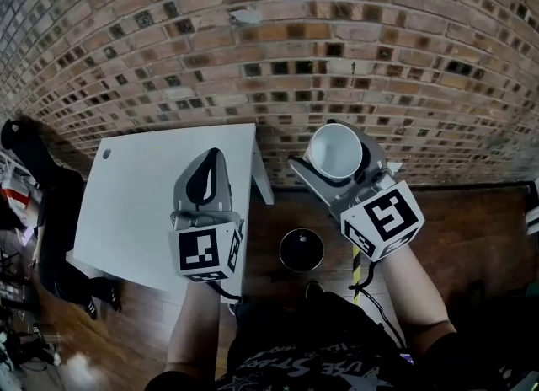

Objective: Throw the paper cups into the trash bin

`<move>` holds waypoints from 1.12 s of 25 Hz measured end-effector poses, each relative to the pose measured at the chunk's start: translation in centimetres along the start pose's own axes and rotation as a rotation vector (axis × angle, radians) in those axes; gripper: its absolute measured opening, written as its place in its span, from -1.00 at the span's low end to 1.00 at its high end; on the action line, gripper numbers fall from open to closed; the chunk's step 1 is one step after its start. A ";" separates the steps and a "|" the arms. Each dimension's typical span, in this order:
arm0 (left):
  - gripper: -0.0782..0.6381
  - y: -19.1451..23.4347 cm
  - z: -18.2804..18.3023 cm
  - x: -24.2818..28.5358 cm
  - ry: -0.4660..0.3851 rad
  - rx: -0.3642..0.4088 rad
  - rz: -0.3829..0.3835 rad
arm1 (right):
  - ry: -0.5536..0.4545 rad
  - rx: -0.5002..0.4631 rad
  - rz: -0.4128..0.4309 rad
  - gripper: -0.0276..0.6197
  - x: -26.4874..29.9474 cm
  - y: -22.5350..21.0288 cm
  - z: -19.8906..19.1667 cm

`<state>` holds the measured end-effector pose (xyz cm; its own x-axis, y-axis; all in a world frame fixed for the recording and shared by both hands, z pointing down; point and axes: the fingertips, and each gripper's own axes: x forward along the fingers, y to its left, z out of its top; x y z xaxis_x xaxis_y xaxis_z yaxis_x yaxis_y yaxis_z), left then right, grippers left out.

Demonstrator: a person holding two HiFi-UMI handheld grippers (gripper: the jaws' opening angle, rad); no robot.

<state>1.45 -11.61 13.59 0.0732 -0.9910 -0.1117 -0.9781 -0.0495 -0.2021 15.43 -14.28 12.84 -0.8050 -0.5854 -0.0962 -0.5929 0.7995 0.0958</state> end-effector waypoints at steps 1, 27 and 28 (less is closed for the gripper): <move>-0.77 -0.8 0.4 0.4 -0.004 0.005 0.000 | -0.005 0.001 0.006 0.17 -0.4 -0.4 0.2; -0.77 -9.2 -12.8 7.5 0.087 -0.100 -0.120 | 0.154 0.065 -0.132 0.17 -2.5 -3.2 -14.6; -0.77 -9.6 -13.9 7.6 0.092 -0.109 -0.118 | 0.163 0.070 -0.134 0.17 -2.6 -3.2 -15.9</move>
<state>8.69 -20.42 28.15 0.1756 -0.9845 -0.0026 -0.9795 -0.1745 -0.1008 19.03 -17.43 28.52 -0.7156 -0.6961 0.0582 -0.6961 0.7175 0.0230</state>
